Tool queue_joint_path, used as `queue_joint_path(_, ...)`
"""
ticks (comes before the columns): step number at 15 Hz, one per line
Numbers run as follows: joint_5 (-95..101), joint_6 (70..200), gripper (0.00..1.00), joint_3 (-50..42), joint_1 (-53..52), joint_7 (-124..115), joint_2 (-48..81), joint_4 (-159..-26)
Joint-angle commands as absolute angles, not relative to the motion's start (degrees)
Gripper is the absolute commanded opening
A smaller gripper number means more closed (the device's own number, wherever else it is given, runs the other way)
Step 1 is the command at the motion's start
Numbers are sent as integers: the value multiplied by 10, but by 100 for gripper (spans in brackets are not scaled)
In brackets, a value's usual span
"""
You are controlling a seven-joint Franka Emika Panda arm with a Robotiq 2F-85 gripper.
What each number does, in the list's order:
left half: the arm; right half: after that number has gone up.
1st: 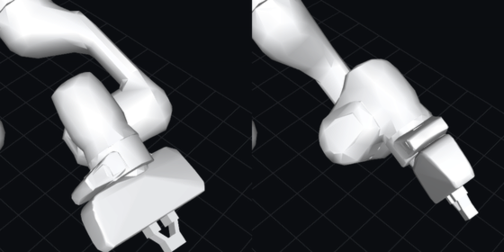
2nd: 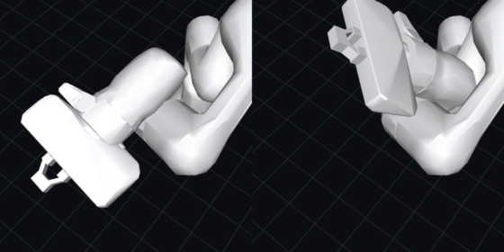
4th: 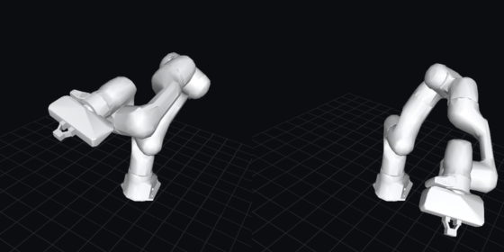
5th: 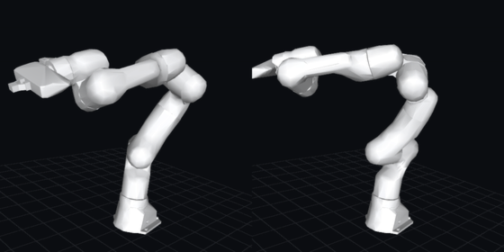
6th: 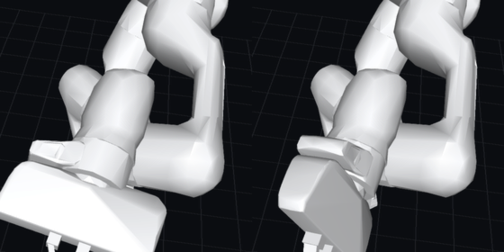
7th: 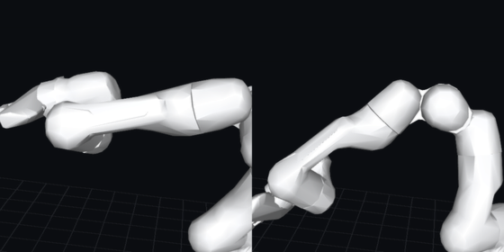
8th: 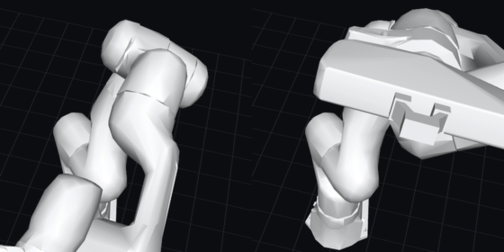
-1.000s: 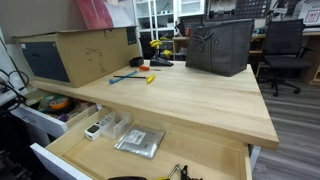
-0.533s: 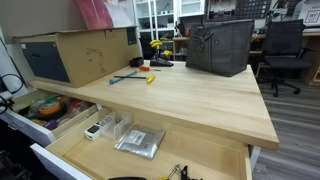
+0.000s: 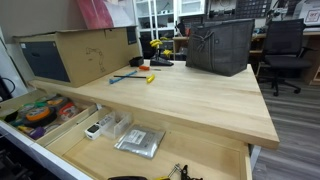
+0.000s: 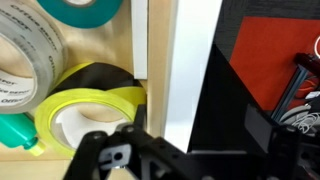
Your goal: Open the top left drawer
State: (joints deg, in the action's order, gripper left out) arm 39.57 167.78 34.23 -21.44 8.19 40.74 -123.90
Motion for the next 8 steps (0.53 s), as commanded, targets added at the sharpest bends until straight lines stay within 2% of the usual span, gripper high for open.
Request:
queue_joint_path(1, 363, 1638, 100, 301, -280, 92, 321, -1252)
queue_joint_path(8, 419, 1597, 100, 235, -390, 16, 193, -1251)
